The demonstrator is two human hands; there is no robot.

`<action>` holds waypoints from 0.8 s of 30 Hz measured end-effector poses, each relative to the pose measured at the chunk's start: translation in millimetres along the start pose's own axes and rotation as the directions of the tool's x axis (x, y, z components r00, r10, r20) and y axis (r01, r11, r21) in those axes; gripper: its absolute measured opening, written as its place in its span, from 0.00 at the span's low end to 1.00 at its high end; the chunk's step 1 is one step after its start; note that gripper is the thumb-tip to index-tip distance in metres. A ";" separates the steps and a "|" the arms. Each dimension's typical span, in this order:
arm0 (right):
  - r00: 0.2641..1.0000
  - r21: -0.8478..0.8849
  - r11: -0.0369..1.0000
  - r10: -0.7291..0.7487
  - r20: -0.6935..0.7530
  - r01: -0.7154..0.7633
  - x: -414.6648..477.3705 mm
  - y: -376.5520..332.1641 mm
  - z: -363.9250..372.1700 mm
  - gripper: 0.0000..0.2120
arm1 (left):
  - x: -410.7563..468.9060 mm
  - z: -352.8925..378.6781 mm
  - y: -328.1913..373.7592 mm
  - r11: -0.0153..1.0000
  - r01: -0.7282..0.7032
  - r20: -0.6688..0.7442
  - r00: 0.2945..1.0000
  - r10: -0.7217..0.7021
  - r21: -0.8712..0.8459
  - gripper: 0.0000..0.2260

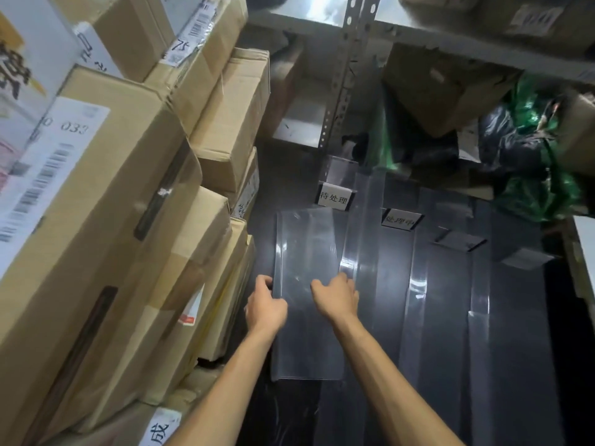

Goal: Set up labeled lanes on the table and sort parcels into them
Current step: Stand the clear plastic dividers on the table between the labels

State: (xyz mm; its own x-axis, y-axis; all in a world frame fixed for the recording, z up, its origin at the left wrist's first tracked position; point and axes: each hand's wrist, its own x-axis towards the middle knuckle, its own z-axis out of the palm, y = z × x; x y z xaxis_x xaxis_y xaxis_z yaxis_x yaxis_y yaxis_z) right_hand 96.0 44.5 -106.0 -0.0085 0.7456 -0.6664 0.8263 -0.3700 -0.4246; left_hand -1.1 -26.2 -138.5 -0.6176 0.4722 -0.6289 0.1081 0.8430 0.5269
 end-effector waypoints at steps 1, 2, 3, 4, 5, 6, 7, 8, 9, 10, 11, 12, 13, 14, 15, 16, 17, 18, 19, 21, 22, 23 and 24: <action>1.000 0.002 1.000 0.000 -0.016 0.000 0.3 -1.1 -0.8 0.28 | 0.6 0.0 0.1 1.000 0.010 -0.001 1.000 -0.010 -0.010 0.14; 0.999 -0.004 1.000 -0.011 -0.039 0.011 0.2 -2.0 -1.8 0.29 | 1.5 -0.1 -0.3 1.000 0.018 0.001 1.000 -0.018 -0.016 0.14; 0.997 -0.012 0.999 -0.032 -0.064 0.031 0.1 -2.5 -2.9 0.29 | 3.4 -0.3 -2.1 0.999 0.026 -0.003 1.000 -0.027 -0.024 0.14; 0.995 -0.014 0.998 -0.054 -0.086 0.053 -0.5 -2.5 -4.1 0.28 | 5.2 -1.1 -4.2 0.999 0.038 -0.010 0.999 -0.038 -0.036 0.14; 0.993 -0.013 0.997 -0.073 -0.093 0.072 -0.7 -2.4 -5.0 0.27 | 7.7 -1.8 -6.3 0.997 0.053 -0.018 0.998 -0.054 -0.054 0.14; 0.993 -0.013 0.996 -0.085 -0.081 0.084 -0.2 -2.4 -5.2 0.24 | 9.7 -2.3 -8.8 0.995 0.068 -0.025 0.997 -0.070 -0.074 0.14; 0.994 -0.011 0.996 -0.092 -0.057 0.091 -0.3 -2.8 -5.7 0.20 | 11.7 -1.8 -11.4 0.992 0.077 -0.034 0.996 -0.081 -0.095 0.15; 0.994 -0.003 0.995 -0.100 -0.040 0.100 -0.8 -3.5 -5.3 0.14 | 11.6 -1.7 -12.2 0.991 0.073 -0.048 0.996 -0.079 -0.117 0.15; 0.992 0.006 0.993 -0.118 -0.038 0.119 -2.3 -4.2 -4.3 0.09 | 10.8 -1.1 -11.8 0.989 0.052 -0.069 0.996 -0.062 -0.137 0.15; 0.988 0.010 0.989 -0.148 -0.046 0.149 -5.1 -5.7 -3.0 0.07 | 9.3 -0.5 -9.8 0.988 0.021 -0.091 0.995 -0.035 -0.154 0.15; 0.981 0.004 0.983 -0.185 -0.056 0.185 -8.9 -7.9 -1.4 0.06 | 7.6 0.7 -7.6 0.986 -0.014 -0.107 0.994 -0.004 -0.166 0.15; 0.972 -0.015 0.975 -0.224 -0.066 0.224 -13.4 -10.6 0.6 0.04 | 5.0 1.5 -4.4 0.984 -0.043 -0.110 0.994 0.024 -0.174 0.16; 0.961 -0.046 0.963 -0.268 -0.074 0.265 -18.0 -13.6 2.1 0.03 | 2.9 2.7 -1.5 0.981 -0.067 -0.106 0.993 0.048 -0.181 0.17; 0.947 -0.077 0.949 -0.312 -0.079 0.307 -23.2 -16.6 3.2 0.03 | 1.0 3.2 0.6 0.978 -0.086 -0.094 0.993 0.069 -0.190 0.18; 0.929 -0.109 0.930 -0.360 -0.086 0.350 -27.3 -19.4 4.0 0.05 | 0.3 3.6 1.9 0.974 -0.102 -0.082 0.993 0.087 -0.203 0.19; 0.912 -0.145 0.910 -0.402 -0.087 0.387 -30.5 -21.5 4.7 0.07 | -0.5 3.6 2.2 0.969 -0.116 -0.069 0.992 0.103 -0.219 0.19; 0.896 -0.185 0.890 -0.437 -0.083 0.417 -33.3 -22.8 5.2 0.09 | -0.3 3.8 1.6 0.964 -0.124 -0.059 0.992 0.113 -0.236 0.20; 0.882 -0.220 0.871 -0.464 -0.081 0.439 -35.8 -23.5 6.1 0.10 | -0.7 3.4 0.8 0.961 -0.124 -0.052 0.992 0.115 -0.246 0.20; 0.872 -0.241 0.858 -0.483 -0.082 0.453 -38.4 -23.6 6.9 0.11 | -0.4 3.1 -0.7 0.960 -0.127 -0.052 0.992 0.117 -0.251 0.20; 0.848 -0.246 0.839 -0.520 -0.102 0.485 -43.0 -22.1 8.0 0.11 | -1.6 1.4 -3.2 0.958 -0.133 -0.054 0.991 0.123 -0.253 0.20; 0.832 -0.226 0.831 -0.541 -0.123 0.508 -45.9 -20.7 8.2 0.11 | -2.9 0.1 -4.4 0.957 -0.135 -0.055 0.991 0.125 -0.256 0.20; 0.817 -0.201 0.826 -0.557 -0.147 0.527 -49.5 -19.8 7.8 0.12 | -3.8 -0.5 -5.9 0.956 -0.138 -0.059 0.990 0.128 -0.258 0.20; 0.804 -0.180 0.820 -0.570 -0.172 0.543 -53.1 -19.2 6.9 0.12 | -5.3 -1.0 -7.1 0.956 -0.141 -0.060 0.990 0.130 -0.257 0.20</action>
State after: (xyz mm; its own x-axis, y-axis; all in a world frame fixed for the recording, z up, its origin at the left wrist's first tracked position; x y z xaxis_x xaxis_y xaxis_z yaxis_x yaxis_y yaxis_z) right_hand 76.8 8.2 -66.6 -0.3812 0.9051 -0.1884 0.7745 0.2013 -0.5997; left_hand 0.6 -34.9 -138.3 -0.6439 0.5617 -0.5195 -0.0099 0.6729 0.7397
